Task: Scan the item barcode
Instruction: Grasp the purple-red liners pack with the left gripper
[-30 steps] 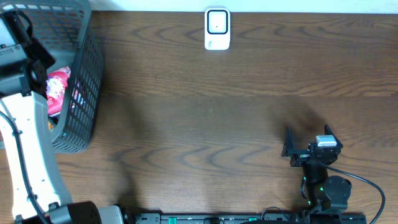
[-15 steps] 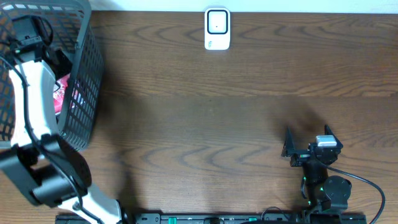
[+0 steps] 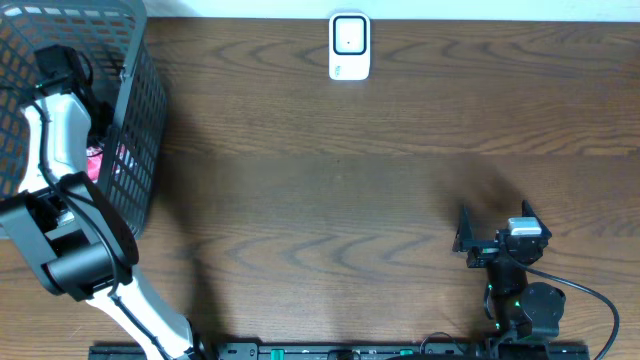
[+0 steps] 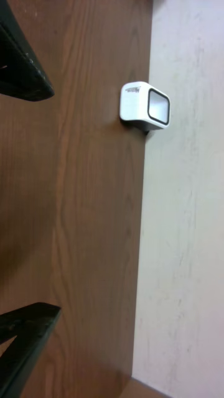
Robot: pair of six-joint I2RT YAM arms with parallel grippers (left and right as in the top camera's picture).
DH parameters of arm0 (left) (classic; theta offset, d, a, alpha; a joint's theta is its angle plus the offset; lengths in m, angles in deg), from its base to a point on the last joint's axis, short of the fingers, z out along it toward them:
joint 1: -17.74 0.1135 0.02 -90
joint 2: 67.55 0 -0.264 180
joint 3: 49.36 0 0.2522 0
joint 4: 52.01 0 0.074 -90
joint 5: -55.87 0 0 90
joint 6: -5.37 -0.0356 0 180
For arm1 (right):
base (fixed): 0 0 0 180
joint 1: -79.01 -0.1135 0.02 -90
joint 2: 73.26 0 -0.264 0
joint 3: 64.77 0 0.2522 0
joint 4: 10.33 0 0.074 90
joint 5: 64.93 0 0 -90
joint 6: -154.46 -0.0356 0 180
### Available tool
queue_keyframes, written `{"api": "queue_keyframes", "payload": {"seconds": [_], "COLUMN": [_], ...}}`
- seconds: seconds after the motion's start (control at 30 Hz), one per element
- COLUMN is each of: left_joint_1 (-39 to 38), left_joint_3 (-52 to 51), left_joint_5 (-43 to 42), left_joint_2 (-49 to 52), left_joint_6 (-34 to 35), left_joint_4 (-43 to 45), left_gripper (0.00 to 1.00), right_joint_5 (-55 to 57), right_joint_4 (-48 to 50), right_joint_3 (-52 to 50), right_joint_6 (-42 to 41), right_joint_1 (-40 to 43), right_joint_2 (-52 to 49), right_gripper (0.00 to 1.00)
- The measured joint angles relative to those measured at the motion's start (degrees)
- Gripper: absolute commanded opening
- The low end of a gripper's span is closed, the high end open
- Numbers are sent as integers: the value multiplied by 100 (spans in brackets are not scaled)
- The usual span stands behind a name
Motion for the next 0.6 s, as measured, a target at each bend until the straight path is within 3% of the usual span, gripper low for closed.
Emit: {"api": "queue_keyframes", "payload": {"seconds": [0.37,0.6], "left_joint_1": [-48,-83], "left_joint_3": [0,0], "left_joint_5": [-225,-304], "left_joint_2": [28,28], "left_joint_6": [-22,-42], "left_joint_4": [-4,-94], "left_gripper": [76,75], "right_joint_5": [-2,0], "right_joint_4": [0,0], "right_joint_3": [0,0], "right_joint_6": [0,0], "right_joint_1": [0,0], "right_joint_2": [0,0], "right_gripper": [99,99]}}
